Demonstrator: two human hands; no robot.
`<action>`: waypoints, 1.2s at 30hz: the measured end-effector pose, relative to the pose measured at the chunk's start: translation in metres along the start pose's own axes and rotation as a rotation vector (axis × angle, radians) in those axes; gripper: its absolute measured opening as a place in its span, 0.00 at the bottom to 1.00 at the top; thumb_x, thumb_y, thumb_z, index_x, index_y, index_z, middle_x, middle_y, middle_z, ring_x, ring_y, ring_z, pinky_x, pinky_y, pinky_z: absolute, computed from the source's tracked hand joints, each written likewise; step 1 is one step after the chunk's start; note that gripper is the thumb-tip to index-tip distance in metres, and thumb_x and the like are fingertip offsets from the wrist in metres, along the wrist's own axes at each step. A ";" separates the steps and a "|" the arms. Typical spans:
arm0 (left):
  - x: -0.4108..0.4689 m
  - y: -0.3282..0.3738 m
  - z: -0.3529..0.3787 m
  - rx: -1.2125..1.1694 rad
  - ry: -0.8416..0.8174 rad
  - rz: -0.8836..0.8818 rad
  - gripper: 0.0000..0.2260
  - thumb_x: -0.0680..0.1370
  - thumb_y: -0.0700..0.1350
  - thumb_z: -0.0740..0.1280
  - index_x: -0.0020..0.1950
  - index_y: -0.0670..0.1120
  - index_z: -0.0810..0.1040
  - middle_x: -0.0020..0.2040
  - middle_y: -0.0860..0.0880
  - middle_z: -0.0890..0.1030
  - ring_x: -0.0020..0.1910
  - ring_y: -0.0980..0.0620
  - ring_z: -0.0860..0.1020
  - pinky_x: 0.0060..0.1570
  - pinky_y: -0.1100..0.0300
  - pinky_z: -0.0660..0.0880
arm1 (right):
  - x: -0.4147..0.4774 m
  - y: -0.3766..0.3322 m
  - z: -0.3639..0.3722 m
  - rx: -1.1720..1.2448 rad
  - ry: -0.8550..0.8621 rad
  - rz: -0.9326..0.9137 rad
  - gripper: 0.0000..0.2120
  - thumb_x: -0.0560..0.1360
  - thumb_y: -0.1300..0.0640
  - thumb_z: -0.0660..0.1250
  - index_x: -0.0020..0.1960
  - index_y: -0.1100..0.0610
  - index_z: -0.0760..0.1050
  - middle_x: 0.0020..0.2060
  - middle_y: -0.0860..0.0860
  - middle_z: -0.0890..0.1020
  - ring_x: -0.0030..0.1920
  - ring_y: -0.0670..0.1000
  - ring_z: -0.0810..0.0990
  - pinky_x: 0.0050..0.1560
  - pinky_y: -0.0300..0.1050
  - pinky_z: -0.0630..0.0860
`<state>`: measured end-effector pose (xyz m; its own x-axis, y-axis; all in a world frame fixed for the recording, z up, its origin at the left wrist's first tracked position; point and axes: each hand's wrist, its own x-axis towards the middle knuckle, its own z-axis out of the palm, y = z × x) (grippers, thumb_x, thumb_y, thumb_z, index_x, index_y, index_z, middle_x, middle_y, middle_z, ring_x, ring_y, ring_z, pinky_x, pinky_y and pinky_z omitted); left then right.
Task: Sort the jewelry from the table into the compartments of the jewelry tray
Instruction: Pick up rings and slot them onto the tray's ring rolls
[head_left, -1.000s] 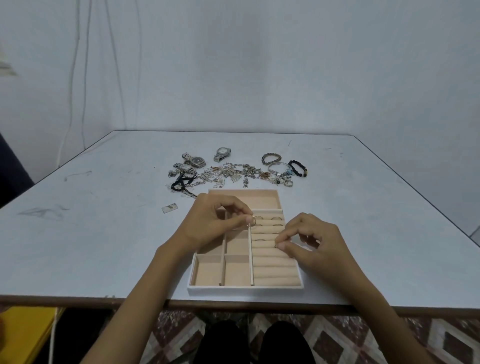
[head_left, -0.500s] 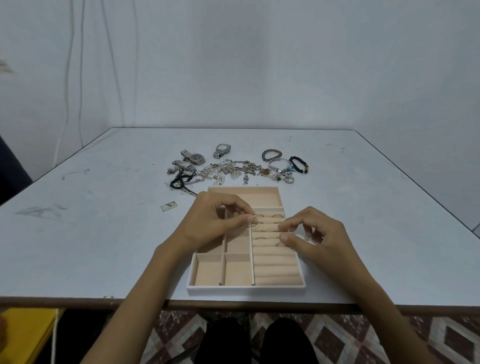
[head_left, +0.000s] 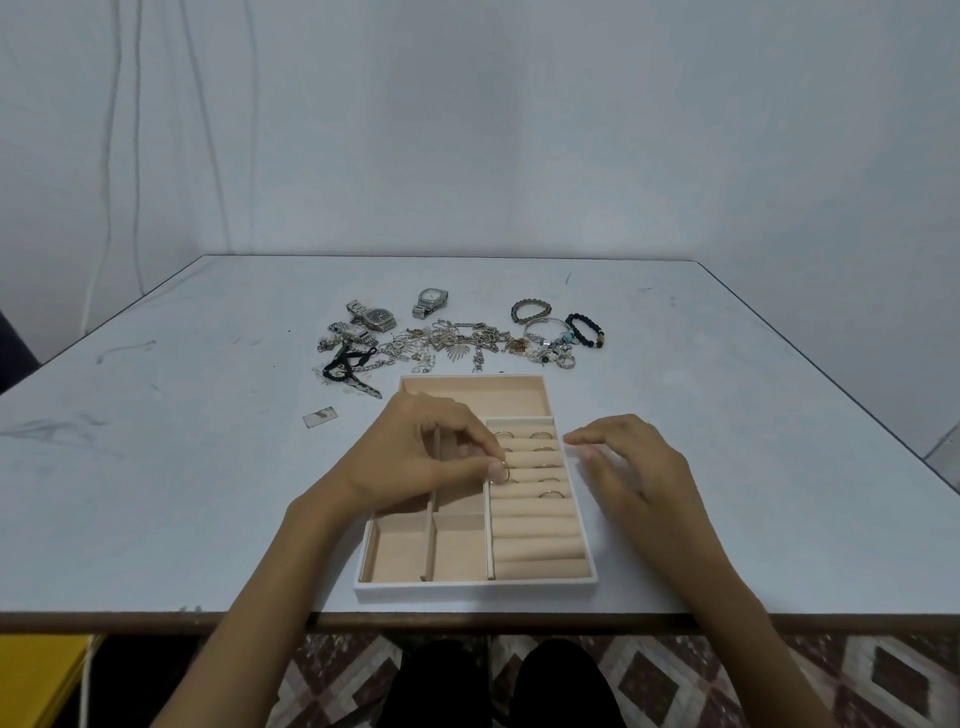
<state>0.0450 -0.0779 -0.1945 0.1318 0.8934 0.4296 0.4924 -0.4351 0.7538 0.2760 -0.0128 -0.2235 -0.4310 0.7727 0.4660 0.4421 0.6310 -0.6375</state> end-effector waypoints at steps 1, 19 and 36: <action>0.000 0.000 0.000 0.001 -0.006 0.005 0.05 0.69 0.43 0.77 0.43 0.44 0.86 0.37 0.51 0.84 0.36 0.53 0.80 0.40 0.59 0.75 | -0.001 0.002 -0.001 -0.093 -0.021 0.039 0.16 0.78 0.47 0.57 0.58 0.49 0.79 0.59 0.43 0.78 0.62 0.43 0.73 0.63 0.40 0.68; 0.005 0.021 0.006 0.512 -0.183 0.162 0.05 0.72 0.53 0.72 0.42 0.54 0.84 0.39 0.60 0.83 0.38 0.60 0.79 0.51 0.60 0.67 | -0.005 0.000 0.000 -0.497 -0.354 0.170 0.35 0.72 0.39 0.40 0.77 0.48 0.53 0.78 0.47 0.53 0.78 0.46 0.47 0.76 0.46 0.42; 0.009 0.031 0.000 0.549 -0.299 0.049 0.04 0.73 0.51 0.71 0.46 0.56 0.85 0.41 0.59 0.84 0.38 0.59 0.80 0.47 0.71 0.66 | -0.007 0.003 0.001 -0.505 -0.310 0.135 0.45 0.65 0.34 0.31 0.77 0.49 0.57 0.77 0.48 0.56 0.77 0.48 0.50 0.75 0.45 0.43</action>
<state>0.0610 -0.0829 -0.1671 0.3610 0.9013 0.2394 0.8395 -0.4259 0.3374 0.2789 -0.0165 -0.2293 -0.5206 0.8400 0.1527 0.7947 0.5422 -0.2728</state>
